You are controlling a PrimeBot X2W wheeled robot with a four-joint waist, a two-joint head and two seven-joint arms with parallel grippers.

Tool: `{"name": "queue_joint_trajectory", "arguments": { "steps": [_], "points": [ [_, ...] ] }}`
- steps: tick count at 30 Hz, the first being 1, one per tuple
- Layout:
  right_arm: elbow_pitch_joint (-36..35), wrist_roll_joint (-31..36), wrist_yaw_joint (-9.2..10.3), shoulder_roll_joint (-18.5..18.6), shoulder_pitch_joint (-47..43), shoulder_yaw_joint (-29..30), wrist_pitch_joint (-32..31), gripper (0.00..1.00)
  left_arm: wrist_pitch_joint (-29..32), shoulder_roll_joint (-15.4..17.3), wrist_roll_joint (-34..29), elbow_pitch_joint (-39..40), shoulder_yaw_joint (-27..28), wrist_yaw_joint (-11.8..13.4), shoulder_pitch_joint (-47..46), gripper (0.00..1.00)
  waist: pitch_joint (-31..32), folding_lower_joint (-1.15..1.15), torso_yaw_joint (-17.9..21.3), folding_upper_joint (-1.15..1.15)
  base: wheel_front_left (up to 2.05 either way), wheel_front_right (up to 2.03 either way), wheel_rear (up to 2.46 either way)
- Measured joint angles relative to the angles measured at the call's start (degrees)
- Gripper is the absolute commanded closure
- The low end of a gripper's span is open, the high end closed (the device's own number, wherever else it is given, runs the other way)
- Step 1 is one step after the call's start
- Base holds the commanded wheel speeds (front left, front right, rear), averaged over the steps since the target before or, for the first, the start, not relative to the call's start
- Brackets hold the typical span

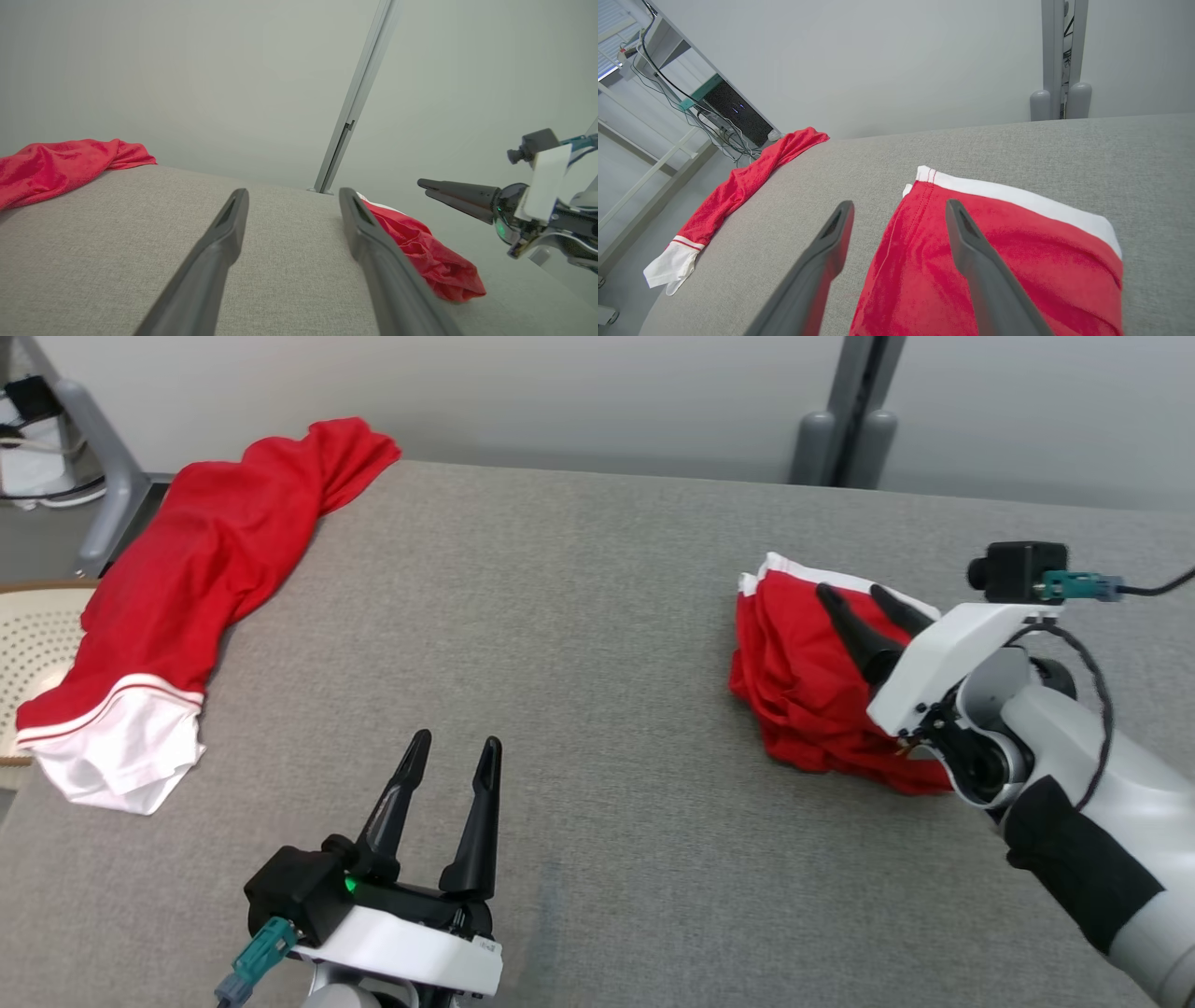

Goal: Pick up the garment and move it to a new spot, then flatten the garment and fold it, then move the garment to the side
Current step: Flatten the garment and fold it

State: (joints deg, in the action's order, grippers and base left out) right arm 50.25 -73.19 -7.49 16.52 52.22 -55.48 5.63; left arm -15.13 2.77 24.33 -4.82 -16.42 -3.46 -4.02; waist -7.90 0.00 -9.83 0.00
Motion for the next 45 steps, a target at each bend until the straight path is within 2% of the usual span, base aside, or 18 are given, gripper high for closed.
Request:
{"name": "queue_joint_trajectory", "arguments": {
  "steps": [5, 11, 16, 23, 27, 34, 40, 45],
  "points": [
    [-4.2, 1.0, 0.00, 4.2, -1.6, 0.3, 6.5, 0.00, 0.0, 0.0, -0.2, 0.4, 1.4, 0.2, 0.3, 0.00, 0.9, 0.00, 2.6, 0.00, 0.00, 0.00, 0.00],
    [-8.6, 5.0, 0.00, 8.1, -3.7, 3.0, 9.1, 0.00, 0.0, 0.0, -1.3, 1.0, 3.8, 0.0, 0.7, 0.00, 1.7, 0.00, 5.7, 0.00, 0.00, 0.00, 0.00],
    [-15.7, 15.6, 0.00, 9.7, -8.0, 17.2, 9.4, 0.00, 0.0, 0.0, -2.6, 1.5, 5.5, -0.1, 0.6, 0.00, 1.6, 0.00, 7.4, 0.00, 0.00, 0.00, 0.00],
    [-28.0, 31.7, 0.00, 4.7, -24.6, 34.8, 9.3, 0.00, 0.0, 0.0, -3.7, 1.6, 8.8, -0.1, 0.7, 0.00, 2.3, 0.00, 9.0, 0.00, 0.00, 0.00, 0.00],
    [-34.5, 38.4, 0.00, 0.7, -32.7, 40.7, 9.4, 0.00, 0.0, 0.0, -4.7, 1.3, 10.5, -0.1, 1.3, 0.00, 2.8, 0.00, 9.9, 0.00, 0.00, 0.00, 0.00],
    [-39.4, 45.3, 0.00, -2.7, -40.7, 45.0, 9.4, 0.00, 0.0, 0.0, -6.6, 0.4, 11.3, 0.0, 1.7, 0.00, 2.7, 0.00, 10.7, 0.00, 0.00, 0.00, 0.00],
    [-40.9, 48.6, 0.00, -6.9, -43.3, 48.7, 9.4, 0.00, 0.0, 0.0, -7.6, 0.7, 11.6, 0.5, 2.5, 0.00, 2.8, 0.00, 11.0, 0.00, 0.00, 0.00, 0.00],
    [-40.9, 50.2, 0.00, -7.3, -43.4, 48.7, 9.4, 0.00, 0.0, 0.0, -8.2, 0.7, 10.9, 1.0, 2.6, 0.00, 2.8, 0.00, 10.9, 0.00, 0.00, 0.00, 0.00]
  ]
}}
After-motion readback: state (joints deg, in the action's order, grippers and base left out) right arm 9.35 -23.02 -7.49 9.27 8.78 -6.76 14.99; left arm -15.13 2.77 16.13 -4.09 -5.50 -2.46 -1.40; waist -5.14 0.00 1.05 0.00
